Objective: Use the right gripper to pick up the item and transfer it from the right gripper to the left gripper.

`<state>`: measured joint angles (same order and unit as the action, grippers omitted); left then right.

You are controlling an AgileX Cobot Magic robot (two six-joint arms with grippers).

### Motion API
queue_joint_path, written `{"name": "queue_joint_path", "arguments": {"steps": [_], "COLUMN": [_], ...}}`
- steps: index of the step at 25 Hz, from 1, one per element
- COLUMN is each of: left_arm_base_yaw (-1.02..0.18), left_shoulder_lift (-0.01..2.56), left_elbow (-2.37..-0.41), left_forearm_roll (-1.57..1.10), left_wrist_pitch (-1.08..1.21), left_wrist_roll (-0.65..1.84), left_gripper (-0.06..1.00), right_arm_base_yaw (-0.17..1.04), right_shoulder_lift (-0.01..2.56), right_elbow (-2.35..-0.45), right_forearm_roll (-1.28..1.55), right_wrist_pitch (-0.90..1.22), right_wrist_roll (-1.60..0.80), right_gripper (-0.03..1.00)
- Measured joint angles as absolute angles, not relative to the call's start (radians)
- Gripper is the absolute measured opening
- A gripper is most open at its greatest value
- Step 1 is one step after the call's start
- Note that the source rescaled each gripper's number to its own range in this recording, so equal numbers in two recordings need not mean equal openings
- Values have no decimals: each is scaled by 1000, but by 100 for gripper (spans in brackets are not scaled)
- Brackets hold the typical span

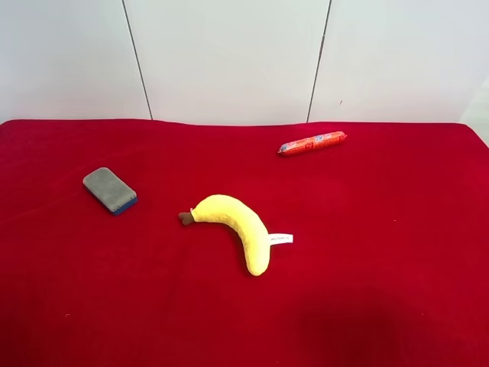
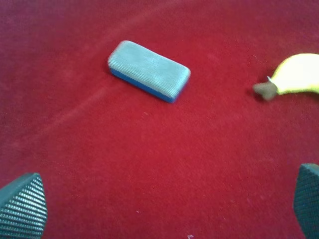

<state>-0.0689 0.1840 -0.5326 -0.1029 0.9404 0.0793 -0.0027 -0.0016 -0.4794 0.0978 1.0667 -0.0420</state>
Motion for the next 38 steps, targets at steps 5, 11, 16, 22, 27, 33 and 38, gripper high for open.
{"name": "queue_joint_path", "arguments": {"steps": [5,11,16,22,27,33,38], "left_arm_base_yaw": [1,40,41,41,47,133,176], "left_shoulder_lift": [103,27,-4,-5,-5,-5,-5], "left_elbow": [-533,-533,-532,-533,-513,-512,-512], "left_forearm_roll": [-137,-148,-151,-146,-133,-133,-133], "left_wrist_pitch": [941,948,968,1097,1076,1073,1073], "left_wrist_roll": [131,160,173,174,174,174,174], "left_gripper": [100,100,100,100,100,100,100], "right_arm_base_yaw": [-3,-3,-3,-3,-3,-3,-3], "right_shoulder_lift": [-2,-2,-2,-2,-2,-2,-2], "right_elbow": [-479,-479,-479,-479,-479,-479,-479], "right_forearm_roll": [98,98,98,98,98,98,98], "right_wrist_pitch": [1067,1067,1067,1067,1067,1067,1067], "right_wrist_roll": [-42,-42,-42,-42,-42,-42,-42], "right_gripper": [100,100,100,100,100,100,100]}}
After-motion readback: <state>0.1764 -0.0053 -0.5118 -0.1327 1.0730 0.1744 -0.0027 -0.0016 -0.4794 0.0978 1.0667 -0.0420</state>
